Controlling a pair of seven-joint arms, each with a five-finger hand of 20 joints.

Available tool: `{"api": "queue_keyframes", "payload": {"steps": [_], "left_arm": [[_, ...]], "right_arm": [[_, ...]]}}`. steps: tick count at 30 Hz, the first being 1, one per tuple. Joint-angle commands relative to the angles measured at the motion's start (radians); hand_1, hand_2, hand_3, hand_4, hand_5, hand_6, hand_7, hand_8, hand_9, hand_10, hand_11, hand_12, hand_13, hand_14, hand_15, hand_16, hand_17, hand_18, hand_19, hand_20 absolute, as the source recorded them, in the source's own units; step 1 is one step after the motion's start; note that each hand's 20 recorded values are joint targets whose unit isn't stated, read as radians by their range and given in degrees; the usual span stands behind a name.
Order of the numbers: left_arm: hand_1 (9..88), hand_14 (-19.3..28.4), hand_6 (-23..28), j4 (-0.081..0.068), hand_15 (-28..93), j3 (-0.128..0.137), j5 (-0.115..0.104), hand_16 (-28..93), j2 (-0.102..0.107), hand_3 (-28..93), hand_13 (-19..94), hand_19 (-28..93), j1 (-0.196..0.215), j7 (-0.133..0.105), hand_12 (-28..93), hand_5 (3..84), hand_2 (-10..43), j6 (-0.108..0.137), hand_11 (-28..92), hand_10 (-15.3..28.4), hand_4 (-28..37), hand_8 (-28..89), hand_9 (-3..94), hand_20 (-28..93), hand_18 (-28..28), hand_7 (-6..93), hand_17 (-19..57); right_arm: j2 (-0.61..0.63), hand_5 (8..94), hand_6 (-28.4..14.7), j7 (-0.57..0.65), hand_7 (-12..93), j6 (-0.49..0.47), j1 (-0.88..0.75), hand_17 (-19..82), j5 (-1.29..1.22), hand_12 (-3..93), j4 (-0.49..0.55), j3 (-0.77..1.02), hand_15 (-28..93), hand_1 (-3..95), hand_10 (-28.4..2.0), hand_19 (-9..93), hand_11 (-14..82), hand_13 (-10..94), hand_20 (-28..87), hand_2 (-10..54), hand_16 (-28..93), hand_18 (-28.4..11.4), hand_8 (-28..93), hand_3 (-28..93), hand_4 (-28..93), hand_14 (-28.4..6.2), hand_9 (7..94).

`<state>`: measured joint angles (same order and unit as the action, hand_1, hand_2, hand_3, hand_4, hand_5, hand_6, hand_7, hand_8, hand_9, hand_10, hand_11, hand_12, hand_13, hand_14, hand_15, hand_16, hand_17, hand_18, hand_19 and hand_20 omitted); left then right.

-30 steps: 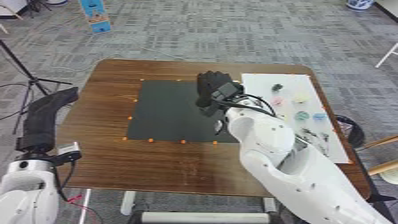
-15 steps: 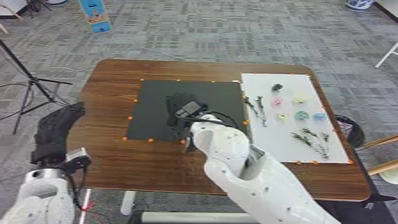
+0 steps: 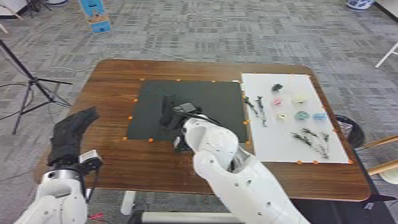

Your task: Arrange flowers

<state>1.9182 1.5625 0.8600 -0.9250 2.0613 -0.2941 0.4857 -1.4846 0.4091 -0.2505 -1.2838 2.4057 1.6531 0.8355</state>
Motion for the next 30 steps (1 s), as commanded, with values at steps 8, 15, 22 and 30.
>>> {"api": "queue_keyframes", "payload": {"steps": [8, 15, 22, 30], "left_arm": [[26.2, 11.5, 3.4, -0.025, 11, -0.072, 0.014, -4, -0.022, 72, 37, 4, -0.079, -0.012, 10, 52.4, 22.8, -0.027, 17, 13.7, -28.3, -9, 51.5, 18, 5.9, 15.3, 12.2], [26.4, 11.4, 3.4, -0.034, 11, -0.095, 0.017, -4, -0.024, 72, 37, 4, -0.107, -0.011, 9, 52.5, 22.3, -0.031, 17, 13.7, -28.3, -9, 51.4, 18, 5.8, 15.2, 12.1], [26.4, 11.4, 3.5, -0.024, 11, -0.082, 0.017, -4, -0.025, 72, 37, 4, -0.099, -0.011, 9, 52.4, 22.0, -0.020, 17, 13.8, -28.3, -9, 51.4, 18, 5.7, 15.1, 12.1], [26.6, 11.5, 3.6, -0.024, 11, -0.085, 0.017, -4, -0.021, 72, 36, 4, -0.108, -0.013, 10, 52.5, 21.7, -0.024, 17, 13.8, -28.3, -9, 51.3, 18, 5.7, 15.1, 11.9]], "right_arm": [[-0.094, 81.9, -0.4, -0.039, 28, 0.097, -0.040, 71, 0.092, 34.5, -0.084, 0.027, 64, 52.8, -8.7, 93, 41.6, 94, 65, -9.5, 37, -14.0, 33, 59, 6, -3.2, 93.1], [-0.120, 81.8, -0.3, -0.058, 28, 0.128, -0.037, 71, 0.138, 34.4, -0.125, 0.047, 64, 52.8, -8.7, 93, 41.9, 94, 65, -9.5, 37, -14.1, 32, 59, 6, -3.1, 93.0], [-0.098, 81.7, -0.3, -0.101, 29, 0.097, -0.008, 71, 0.150, 34.3, -0.141, 0.033, 65, 52.7, -8.7, 93, 42.0, 94, 65, -9.5, 37, -14.3, 32, 60, 5, -3.1, 93.1], [-0.055, 81.5, -0.3, -0.070, 29, 0.131, 0.115, 71, 0.060, 34.4, -0.202, -0.017, 64, 52.6, -8.6, 93, 42.1, 94, 65, -9.5, 37, -14.4, 32, 60, 5, -3.1, 93.0]]}}
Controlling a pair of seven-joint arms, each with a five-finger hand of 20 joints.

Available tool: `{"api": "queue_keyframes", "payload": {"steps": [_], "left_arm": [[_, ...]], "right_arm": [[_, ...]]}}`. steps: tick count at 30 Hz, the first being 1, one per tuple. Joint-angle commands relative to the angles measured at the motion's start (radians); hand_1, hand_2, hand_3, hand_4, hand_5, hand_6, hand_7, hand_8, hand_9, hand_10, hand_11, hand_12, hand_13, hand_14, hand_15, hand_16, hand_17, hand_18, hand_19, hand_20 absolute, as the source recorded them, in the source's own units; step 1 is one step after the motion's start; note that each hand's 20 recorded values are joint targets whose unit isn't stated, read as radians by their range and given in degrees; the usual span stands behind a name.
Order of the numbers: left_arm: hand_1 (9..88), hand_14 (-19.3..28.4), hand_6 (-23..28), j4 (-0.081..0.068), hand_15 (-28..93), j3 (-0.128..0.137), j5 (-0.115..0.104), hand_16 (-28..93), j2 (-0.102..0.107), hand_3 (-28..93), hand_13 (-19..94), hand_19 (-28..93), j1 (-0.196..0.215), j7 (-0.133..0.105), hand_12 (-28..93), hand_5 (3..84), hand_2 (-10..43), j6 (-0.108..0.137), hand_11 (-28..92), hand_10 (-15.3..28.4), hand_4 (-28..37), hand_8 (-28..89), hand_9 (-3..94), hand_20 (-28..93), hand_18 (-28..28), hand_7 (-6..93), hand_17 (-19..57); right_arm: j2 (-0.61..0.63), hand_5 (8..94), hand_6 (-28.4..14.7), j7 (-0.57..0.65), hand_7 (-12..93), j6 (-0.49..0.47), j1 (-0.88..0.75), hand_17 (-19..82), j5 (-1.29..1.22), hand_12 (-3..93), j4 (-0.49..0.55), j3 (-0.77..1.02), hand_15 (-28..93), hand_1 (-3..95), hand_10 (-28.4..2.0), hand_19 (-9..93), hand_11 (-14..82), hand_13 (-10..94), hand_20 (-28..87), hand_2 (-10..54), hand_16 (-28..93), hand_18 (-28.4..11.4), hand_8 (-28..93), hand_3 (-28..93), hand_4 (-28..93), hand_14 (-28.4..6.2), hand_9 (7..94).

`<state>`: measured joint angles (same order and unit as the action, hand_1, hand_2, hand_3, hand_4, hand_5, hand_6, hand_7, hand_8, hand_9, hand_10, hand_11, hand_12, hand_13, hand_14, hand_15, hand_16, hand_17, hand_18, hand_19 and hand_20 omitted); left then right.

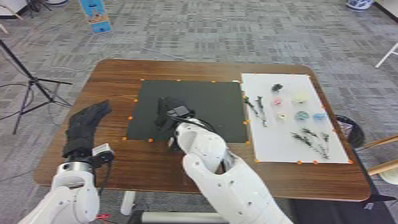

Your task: Arrange flowers

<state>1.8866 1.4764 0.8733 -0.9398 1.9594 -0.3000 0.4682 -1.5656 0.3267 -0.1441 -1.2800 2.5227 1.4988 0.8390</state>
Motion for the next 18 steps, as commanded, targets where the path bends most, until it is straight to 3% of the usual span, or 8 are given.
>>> {"api": "queue_keyframes", "payload": {"steps": [1, 6, 12, 18], "left_arm": [[26.5, 11.5, 3.6, 0.006, 11, -0.003, 0.006, -4, -0.005, 72, 36, 4, -0.012, -0.006, 10, 52.5, 21.6, -0.007, 17, 13.8, -28.3, -9, 51.3, 18, 5.6, 15.1, 11.9], [26.6, 11.4, 3.6, -0.006, 11, -0.028, 0.007, -4, -0.007, 72, 36, 4, -0.042, -0.003, 10, 52.4, 21.6, -0.011, 17, 13.8, -28.3, -9, 51.3, 18, 5.6, 15.1, 11.9], [26.7, 11.4, 3.6, -0.004, 11, -0.027, 0.004, -4, 0.001, 72, 36, 4, -0.044, -0.001, 10, 52.3, 21.5, -0.013, 17, 13.7, -28.3, -9, 51.3, 18, 5.6, 15.1, 11.9], [26.6, 11.4, 3.6, -0.020, 11, -0.051, 0.003, -4, 0.006, 72, 36, 4, -0.079, 0.007, 10, 52.3, 21.5, -0.022, 17, 13.8, -28.3, -9, 51.4, 18, 5.7, 15.2, 11.7]], "right_arm": [[0.018, 81.5, -0.2, 0.012, 29, 0.025, 0.118, 71, -0.047, 34.4, -0.057, -0.015, 64, 52.6, -8.6, 93, 42.1, 94, 65, -9.5, 37, -14.4, 32, 60, 5, -3.1, 93.1], [-0.039, 81.5, -0.2, 0.003, 29, 0.028, 0.104, 71, 0.023, 34.5, -0.088, 0.034, 64, 52.6, -8.5, 93, 42.3, 94, 65, -9.5, 37, -14.4, 32, 60, 5, -3.0, 93.0], [-0.054, 81.5, -0.2, 0.030, 29, 0.023, 0.088, 71, -0.007, 34.5, -0.079, 0.015, 64, 52.5, -8.5, 93, 42.4, 94, 65, -9.5, 37, -14.5, 32, 60, 5, -2.9, 93.0], [-0.075, 81.5, -0.2, 0.020, 30, 0.011, 0.070, 71, 0.007, 34.5, -0.073, 0.011, 64, 52.7, -8.4, 93, 42.4, 94, 66, -9.5, 37, -14.7, 32, 60, 5, -2.9, 93.1]]}}
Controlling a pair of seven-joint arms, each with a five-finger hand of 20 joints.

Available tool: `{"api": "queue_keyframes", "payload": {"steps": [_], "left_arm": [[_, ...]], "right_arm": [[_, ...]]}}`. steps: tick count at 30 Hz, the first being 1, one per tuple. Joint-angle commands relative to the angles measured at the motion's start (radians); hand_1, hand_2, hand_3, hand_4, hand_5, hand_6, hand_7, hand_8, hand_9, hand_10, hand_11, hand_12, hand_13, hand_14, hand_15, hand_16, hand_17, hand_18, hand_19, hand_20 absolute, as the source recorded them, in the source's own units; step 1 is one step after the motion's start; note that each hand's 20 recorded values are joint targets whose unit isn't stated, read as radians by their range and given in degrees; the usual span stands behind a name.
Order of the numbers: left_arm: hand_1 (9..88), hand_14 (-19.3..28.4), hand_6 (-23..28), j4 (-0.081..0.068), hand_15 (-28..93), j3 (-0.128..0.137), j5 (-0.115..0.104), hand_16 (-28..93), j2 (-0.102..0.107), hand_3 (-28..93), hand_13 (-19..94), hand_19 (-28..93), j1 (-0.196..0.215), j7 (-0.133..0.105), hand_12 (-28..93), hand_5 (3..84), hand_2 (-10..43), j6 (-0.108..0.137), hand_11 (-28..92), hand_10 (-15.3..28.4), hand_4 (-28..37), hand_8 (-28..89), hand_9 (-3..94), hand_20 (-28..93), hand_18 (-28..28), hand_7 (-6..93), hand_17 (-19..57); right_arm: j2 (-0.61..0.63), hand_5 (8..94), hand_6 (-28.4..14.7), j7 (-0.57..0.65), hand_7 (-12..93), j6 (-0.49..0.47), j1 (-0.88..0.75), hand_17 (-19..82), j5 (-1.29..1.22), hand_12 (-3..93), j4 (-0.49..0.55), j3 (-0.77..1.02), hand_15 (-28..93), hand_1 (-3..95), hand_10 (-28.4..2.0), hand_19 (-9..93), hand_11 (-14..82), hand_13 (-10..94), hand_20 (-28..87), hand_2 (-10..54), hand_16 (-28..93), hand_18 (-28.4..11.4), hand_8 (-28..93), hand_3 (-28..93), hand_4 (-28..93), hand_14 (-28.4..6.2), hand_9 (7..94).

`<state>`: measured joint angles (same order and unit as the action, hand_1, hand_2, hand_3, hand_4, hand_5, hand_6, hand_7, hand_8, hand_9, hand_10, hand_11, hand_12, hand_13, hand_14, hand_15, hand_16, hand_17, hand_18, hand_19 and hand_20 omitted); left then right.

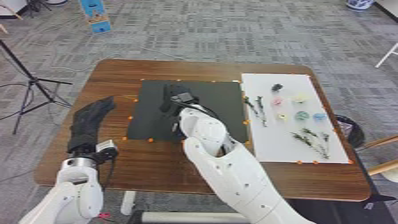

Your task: Arrange flowers

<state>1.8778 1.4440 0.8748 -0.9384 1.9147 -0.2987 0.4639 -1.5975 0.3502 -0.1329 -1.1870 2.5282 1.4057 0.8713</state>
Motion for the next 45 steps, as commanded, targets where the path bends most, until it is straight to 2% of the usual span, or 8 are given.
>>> {"api": "queue_keyframes", "payload": {"steps": [1, 8, 25, 28, 30, 34, 41, 45], "left_arm": [[26.6, 11.4, 3.5, -0.012, 11, -0.020, 0.001, -4, 0.005, 72, 36, 4, -0.037, 0.005, 10, 52.3, 21.5, -0.016, 17, 13.7, -28.3, -9, 51.4, 18, 5.7, 15.3, 11.6], [26.4, 11.3, 3.6, -0.010, 11, -0.022, -0.017, -4, 0.008, 72, 36, 4, -0.038, 0.000, 10, 52.3, 21.5, -0.002, 17, 13.7, -28.3, -9, 51.5, 18, 5.8, 15.3, 11.1], [24.0, 11.7, 3.7, -0.006, 11, -0.030, -0.002, -3, 0.002, 74, 35, 4, -0.048, 0.015, 10, 51.9, 15.3, 0.003, 18, 13.8, -28.3, -9, 51.1, 17, 6.4, 15.0, 9.8], [23.7, 11.7, 3.7, 0.001, 10, -0.013, 0.006, -3, -0.001, 74, 35, 4, -0.025, 0.013, 10, 51.7, 14.7, 0.007, 18, 13.8, -28.3, -8, 51.0, 17, 6.4, 15.1, 9.7], [23.5, 11.7, 3.8, 0.010, 10, 0.008, 0.007, -3, 0.003, 74, 35, 4, 0.001, 0.011, 10, 51.7, 14.1, 0.018, 18, 13.7, -28.3, -8, 50.8, 17, 6.4, 15.1, 9.6], [23.1, 11.7, 3.9, 0.023, 10, 0.069, 0.021, -3, 0.014, 74, 35, 3, 0.070, 0.021, 10, 51.6, 13.5, 0.036, 18, 13.8, -28.3, -9, 50.6, 17, 6.2, 14.7, 9.5], [23.9, 13.5, 3.2, 0.021, 12, 0.141, 0.132, -3, 0.023, 75, 41, 4, 0.155, 0.086, 10, 51.1, 14.2, 0.001, 17, 13.6, -28.3, -8, 50.7, 17, 7.7, 14.6, 8.3], [25.1, 13.5, 2.7, 0.031, 13, 0.166, 0.178, -3, 0.025, 75, 41, 4, 0.195, 0.098, 10, 50.6, 14.6, -0.039, 17, 13.5, -28.2, -8, 51.1, 16, 8.6, 15.0, 7.1]], "right_arm": [[-0.046, 81.6, -0.1, -0.007, 29, 0.004, -0.025, 71, 0.002, 34.5, 0.019, -0.023, 64, 52.7, -8.4, 93, 42.4, 94, 66, -9.5, 37, -14.7, 32, 60, 5, -2.9, 93.1], [-0.039, 81.8, -0.1, -0.002, 29, -0.011, -0.038, 71, -0.035, 34.5, 0.039, -0.059, 64, 53.1, -8.5, 93, 42.4, 94, 66, -9.5, 37, -15.0, 31, 60, 3, -2.7, 93.2], [-0.030, 84.2, -0.9, 0.010, 24, -0.005, -0.038, 69, -0.082, 33.8, 0.046, -0.052, 62, 42.4, -9.7, 93, 39.7, 94, 65, -9.5, 39, -16.2, 26, 59, -1, -3.7, 93.7], [-0.013, 83.9, -1.3, -0.009, 24, -0.011, -0.028, 69, -0.087, 34.1, 0.055, -0.049, 62, 38.2, -9.9, 93, 39.5, 94, 65, -9.5, 39, -16.3, 19, 62, -3, -3.8, 93.6], [0.020, 83.3, -2.2, -0.019, 26, -0.003, -0.007, 67, -0.120, 33.6, 0.071, -0.062, 59, 32.1, -10.6, 93, 38.2, 94, 64, -5.9, 40, -16.7, -2, 64, -4, -4.3, 92.9], [0.118, 77.9, -3.9, -0.007, 21, 0.018, 0.051, 59, -0.220, 30.8, 0.125, -0.113, 48, 25.4, -13.4, 92, 31.7, 90, 46, 1.0, 40, -18.6, -3, 61, -5, -7.3, 88.2], [0.287, 72.4, -4.9, 0.009, 18, 0.056, 0.093, 54, -0.369, 29.2, 0.260, -0.123, 42, 24.8, -14.7, 86, 27.7, 85, 40, 3.0, 38, -19.5, -3, 59, -5, -9.4, 82.8], [0.376, 69.3, -4.9, -0.006, 17, 0.010, 0.071, 48, -0.425, 28.4, 0.369, -0.081, 39, 24.7, -16.8, 81, 24.8, 81, 40, 3.6, 36, -21.3, -3, 58, -5, -13.0, 79.3]]}}
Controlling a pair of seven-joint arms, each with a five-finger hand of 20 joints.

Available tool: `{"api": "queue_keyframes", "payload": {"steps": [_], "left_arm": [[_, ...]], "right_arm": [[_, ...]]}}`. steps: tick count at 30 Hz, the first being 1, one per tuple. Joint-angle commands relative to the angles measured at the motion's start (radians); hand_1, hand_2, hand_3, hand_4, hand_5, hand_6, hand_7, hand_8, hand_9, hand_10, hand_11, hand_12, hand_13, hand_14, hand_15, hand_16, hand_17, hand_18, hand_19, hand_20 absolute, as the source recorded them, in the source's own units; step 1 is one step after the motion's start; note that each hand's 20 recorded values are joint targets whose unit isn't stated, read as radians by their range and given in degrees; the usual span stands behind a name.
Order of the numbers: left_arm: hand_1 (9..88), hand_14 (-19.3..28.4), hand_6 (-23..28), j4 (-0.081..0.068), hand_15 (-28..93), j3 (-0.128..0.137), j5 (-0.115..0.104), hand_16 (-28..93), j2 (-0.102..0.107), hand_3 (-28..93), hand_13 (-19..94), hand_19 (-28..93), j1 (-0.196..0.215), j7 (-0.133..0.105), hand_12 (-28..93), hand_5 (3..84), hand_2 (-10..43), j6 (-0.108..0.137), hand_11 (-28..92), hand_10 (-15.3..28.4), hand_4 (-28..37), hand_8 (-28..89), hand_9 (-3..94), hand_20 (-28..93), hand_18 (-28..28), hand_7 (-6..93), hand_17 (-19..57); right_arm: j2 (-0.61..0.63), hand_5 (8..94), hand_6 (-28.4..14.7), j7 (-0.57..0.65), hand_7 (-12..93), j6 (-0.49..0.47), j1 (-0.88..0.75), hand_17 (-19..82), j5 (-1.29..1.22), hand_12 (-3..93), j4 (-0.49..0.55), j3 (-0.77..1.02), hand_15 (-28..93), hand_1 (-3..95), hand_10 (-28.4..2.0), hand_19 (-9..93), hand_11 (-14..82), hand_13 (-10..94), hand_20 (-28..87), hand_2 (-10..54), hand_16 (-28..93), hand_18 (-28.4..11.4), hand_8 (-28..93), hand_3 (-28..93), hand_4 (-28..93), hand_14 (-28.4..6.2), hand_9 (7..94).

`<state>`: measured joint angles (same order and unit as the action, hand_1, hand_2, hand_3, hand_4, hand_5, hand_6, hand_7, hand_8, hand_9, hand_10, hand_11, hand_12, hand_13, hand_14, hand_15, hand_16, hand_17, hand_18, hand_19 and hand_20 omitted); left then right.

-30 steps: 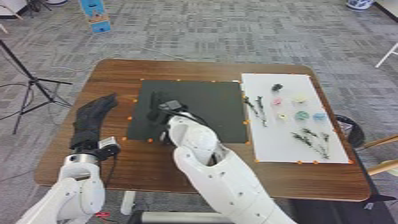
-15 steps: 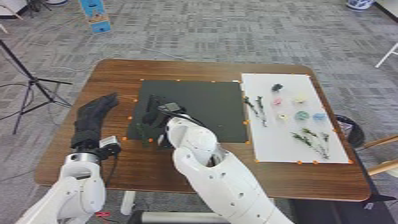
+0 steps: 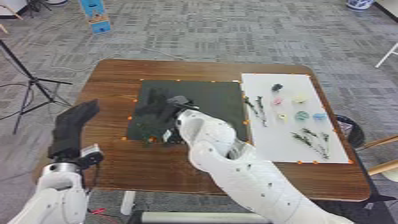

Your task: Arrange flowers

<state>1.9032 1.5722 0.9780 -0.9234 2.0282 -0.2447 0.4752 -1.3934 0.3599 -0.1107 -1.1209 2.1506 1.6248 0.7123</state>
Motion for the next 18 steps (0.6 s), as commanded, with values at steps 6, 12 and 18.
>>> {"api": "queue_keyframes", "payload": {"steps": [6, 12, 18], "left_arm": [[25.4, 13.1, 2.3, 0.035, 13, 0.015, 0.113, -4, 0.008, 75, 41, 4, 0.108, 0.049, 10, 50.3, 14.3, -0.059, 17, 13.3, -28.3, -9, 51.5, 16, 8.6, 15.1, 6.4], [25.2, 13.1, 1.9, 0.063, 14, -0.061, 0.117, -4, 0.003, 75, 43, 2, 0.107, 0.052, 10, 49.9, 13.6, -0.084, 16, 12.8, -28.3, -9, 51.2, 13, 9.1, 15.4, 1.5], [25.3, 13.1, 1.7, 0.039, 14, -0.136, 0.106, -4, 0.003, 75, 43, 2, 0.055, 0.049, 10, 49.5, 13.4, -0.105, 16, 12.4, -28.3, -9, 50.6, 12, 9.6, 15.6, 0.0]], "right_arm": [[0.287, 61.9, -5.8, -0.036, 16, -0.015, -0.050, 27, -0.110, 27.3, 0.286, 0.145, 34, 22.0, -20.1, 61, 19.4, 61, 44, 4.1, 31, -25.1, -3, 60, -6, -20.1, 68.5], [0.359, 59.2, -6.3, -0.026, 15, 0.001, -0.098, 25, -0.149, 26.7, 0.368, 0.195, 33, 21.2, -20.7, 59, 18.4, 59, 44, 4.1, 31, -25.4, -3, 60, -6, -20.9, 66.0], [0.379, 56.3, -6.4, -0.036, 14, 0.020, -0.116, 24, -0.171, 26.2, 0.386, 0.228, 33, 20.7, -21.2, 58, 17.6, 57, 45, 4.1, 30, -25.4, -3, 60, -7, -21.2, 63.7]]}}
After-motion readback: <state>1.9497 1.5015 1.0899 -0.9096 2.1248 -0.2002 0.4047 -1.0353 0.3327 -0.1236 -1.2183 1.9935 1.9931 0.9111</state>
